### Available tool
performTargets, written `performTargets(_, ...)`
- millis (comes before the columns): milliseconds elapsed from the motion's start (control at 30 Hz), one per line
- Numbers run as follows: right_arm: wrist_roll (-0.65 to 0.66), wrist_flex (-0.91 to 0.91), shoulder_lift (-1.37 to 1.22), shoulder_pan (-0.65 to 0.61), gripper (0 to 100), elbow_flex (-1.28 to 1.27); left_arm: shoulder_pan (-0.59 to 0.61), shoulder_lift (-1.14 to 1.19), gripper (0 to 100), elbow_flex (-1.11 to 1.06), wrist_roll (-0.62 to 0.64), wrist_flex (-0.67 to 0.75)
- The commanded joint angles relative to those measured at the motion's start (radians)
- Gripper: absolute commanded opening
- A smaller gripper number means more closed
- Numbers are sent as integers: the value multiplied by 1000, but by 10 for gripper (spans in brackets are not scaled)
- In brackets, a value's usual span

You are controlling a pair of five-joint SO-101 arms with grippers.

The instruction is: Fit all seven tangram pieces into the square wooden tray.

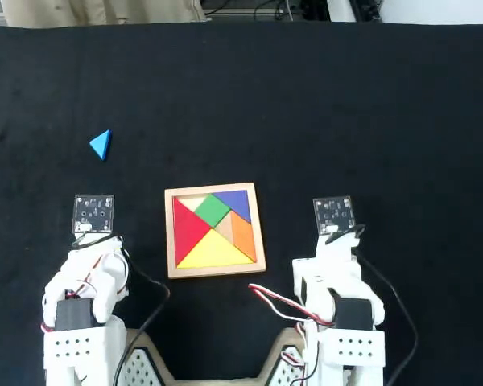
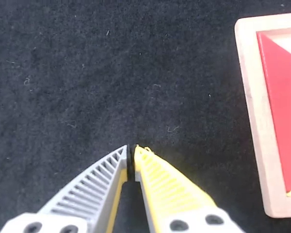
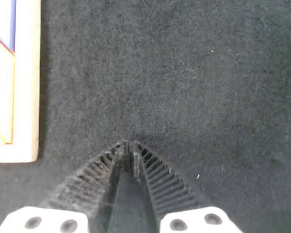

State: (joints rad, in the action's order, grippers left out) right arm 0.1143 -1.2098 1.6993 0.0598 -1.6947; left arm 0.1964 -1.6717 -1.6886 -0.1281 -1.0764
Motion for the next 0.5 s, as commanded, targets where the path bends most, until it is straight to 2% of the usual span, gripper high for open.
performTargets(0,2,-3,19,-2,15,2,-16,-8,40,-19,8,-2)
performTargets(467,2,-3,19,-2,15,2,-13,-8,40,-19,5,-2)
